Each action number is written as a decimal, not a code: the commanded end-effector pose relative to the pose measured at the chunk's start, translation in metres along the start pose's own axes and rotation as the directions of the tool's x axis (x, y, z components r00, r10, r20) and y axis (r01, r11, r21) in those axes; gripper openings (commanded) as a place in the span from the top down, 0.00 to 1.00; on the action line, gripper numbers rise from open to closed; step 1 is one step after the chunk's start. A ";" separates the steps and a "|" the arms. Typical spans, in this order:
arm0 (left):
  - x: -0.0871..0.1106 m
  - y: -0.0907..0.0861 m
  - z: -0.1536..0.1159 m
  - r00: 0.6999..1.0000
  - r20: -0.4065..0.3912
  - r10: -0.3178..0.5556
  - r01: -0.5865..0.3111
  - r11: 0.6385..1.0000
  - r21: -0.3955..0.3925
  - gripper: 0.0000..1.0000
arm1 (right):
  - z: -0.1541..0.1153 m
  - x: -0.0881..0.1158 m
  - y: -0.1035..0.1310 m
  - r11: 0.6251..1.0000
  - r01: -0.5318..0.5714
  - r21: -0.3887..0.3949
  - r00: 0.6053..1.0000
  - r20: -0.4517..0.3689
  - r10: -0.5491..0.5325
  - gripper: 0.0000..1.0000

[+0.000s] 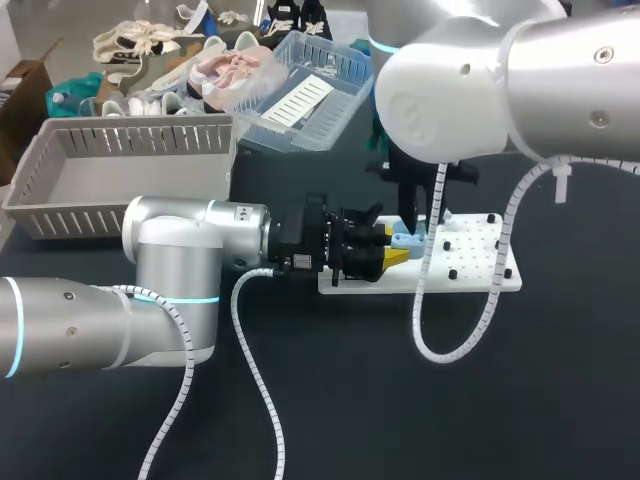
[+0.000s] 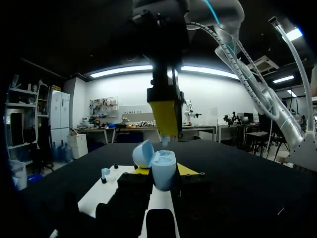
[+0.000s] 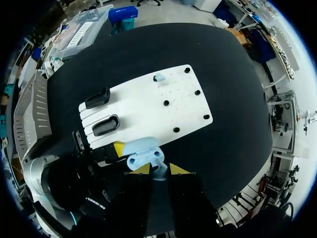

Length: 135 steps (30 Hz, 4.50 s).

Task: Pick up each earbud case from the left stands, insert the matching earbuds, close the lid, and place the case in the box.

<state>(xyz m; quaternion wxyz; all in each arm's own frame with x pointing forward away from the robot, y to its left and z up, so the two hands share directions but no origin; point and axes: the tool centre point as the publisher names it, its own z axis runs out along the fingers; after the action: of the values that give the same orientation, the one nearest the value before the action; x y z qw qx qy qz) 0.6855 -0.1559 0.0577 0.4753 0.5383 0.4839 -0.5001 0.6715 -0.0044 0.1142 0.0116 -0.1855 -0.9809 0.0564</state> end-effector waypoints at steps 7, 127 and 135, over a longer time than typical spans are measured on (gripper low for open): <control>0.001 0.001 0.000 1.000 0.000 0.000 0.000 1.000 0.002 1.00 | 0.005 -0.004 0.002 1.000 0.005 0.011 1.000 0.011 -0.005 1.00; 0.001 0.001 0.000 1.000 0.000 0.000 0.000 1.000 0.002 1.00 | 0.066 -0.123 -0.022 0.935 0.182 -0.304 0.968 0.223 -0.116 0.46; 0.001 0.001 0.000 1.000 0.000 0.000 0.000 1.000 0.002 1.00 | 0.071 -0.129 -0.016 0.937 0.170 -0.305 0.969 0.225 -0.102 0.50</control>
<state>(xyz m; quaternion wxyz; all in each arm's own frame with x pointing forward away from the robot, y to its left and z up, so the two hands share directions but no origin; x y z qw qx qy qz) 0.6856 -0.1559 0.0577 0.4753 0.5383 0.4838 -0.5002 0.7786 -0.0755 0.0483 -0.1175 -0.1089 -0.9832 -0.0875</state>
